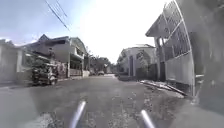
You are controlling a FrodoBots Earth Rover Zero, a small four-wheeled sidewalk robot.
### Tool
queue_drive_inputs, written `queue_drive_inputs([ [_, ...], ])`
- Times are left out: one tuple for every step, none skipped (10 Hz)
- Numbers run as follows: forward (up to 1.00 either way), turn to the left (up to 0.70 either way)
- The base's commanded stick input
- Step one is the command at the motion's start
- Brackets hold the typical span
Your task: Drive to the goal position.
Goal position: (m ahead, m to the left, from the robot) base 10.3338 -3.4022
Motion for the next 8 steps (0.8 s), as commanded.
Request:
queue_drive_inputs([
  [0.20, 0.00],
  [0.12, 0.00],
  [0.03, 0.00],
  [0.00, 0.00],
  [0.00, 0.00],
  [0.00, 0.00],
  [0.00, 0.00],
  [0.00, 0.00],
])
